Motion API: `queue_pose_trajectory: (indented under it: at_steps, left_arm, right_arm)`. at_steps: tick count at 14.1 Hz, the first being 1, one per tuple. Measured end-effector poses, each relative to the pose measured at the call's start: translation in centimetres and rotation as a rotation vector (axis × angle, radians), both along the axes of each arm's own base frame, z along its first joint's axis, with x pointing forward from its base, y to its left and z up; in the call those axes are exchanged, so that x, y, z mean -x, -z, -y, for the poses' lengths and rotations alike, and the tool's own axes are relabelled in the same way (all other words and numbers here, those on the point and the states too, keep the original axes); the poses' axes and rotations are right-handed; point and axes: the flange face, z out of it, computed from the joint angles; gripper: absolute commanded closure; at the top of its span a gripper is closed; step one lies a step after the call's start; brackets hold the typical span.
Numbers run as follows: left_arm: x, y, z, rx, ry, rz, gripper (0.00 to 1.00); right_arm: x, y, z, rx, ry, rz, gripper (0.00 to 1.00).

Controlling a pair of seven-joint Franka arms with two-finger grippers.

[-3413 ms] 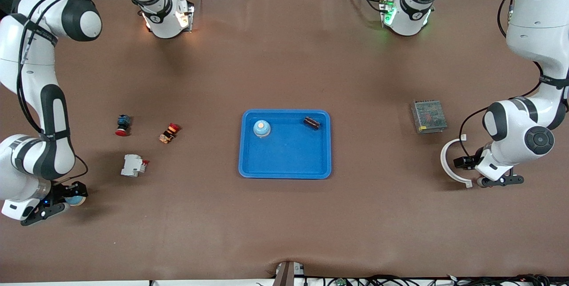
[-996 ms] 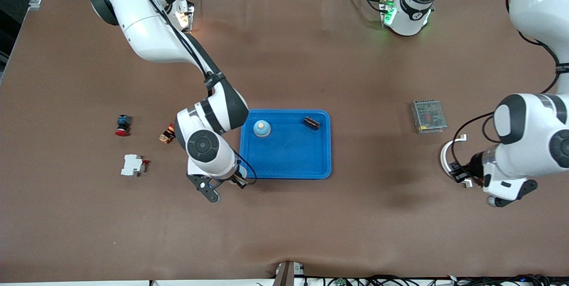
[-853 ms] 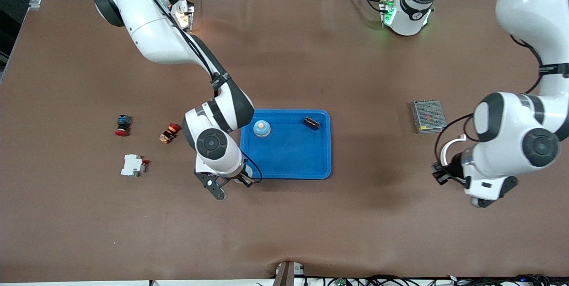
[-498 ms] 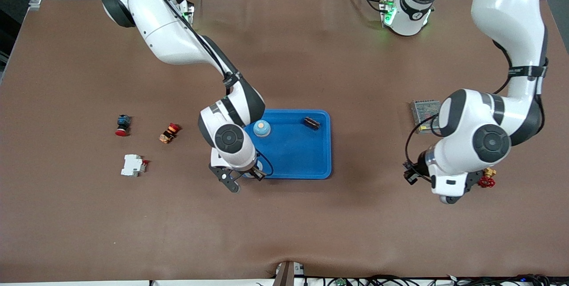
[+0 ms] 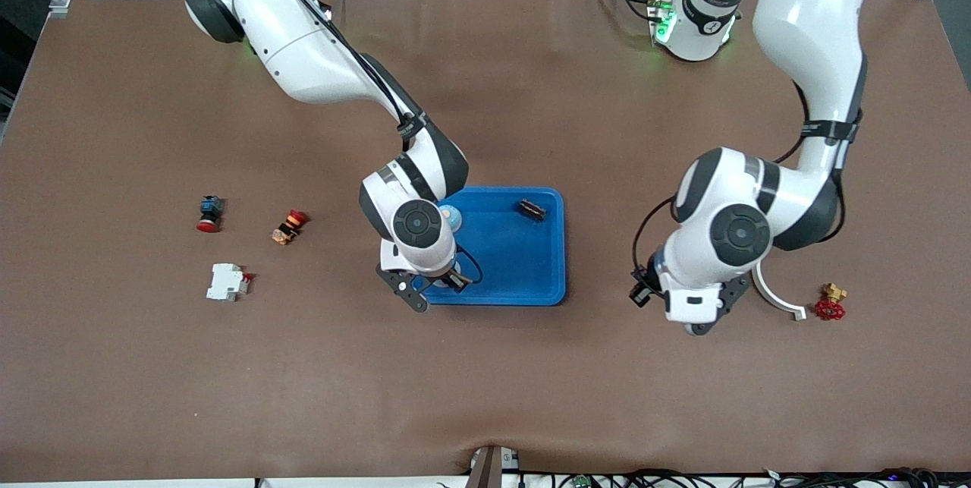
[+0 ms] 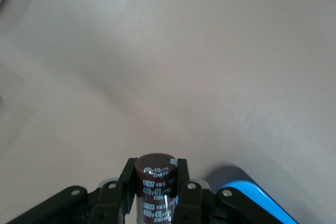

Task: Place electrolytic capacitor and blue bell in tray
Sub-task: 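Carry the bell to the tray while the left gripper carries capacitor, then lower both items into the tray and open both grippers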

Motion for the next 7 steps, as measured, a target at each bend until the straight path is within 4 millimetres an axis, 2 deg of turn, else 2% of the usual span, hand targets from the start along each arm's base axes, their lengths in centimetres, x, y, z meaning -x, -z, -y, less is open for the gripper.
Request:
queue_pose_trajectory:
  at_steps: [3,7]
  left_arm:
    - [1.5,1.4,3.7,-0.017,0.003,-0.009,0.92]
    - [2.7,3.6,7.6,-0.015,-0.016,0.019,0.92]
  right_arm:
    - [0.9,0.7,-0.2,0.006,-0.008,-0.017,1.00]
    - [1.8,1.0,-0.6,0.006,-0.017,-0.034,1.00]
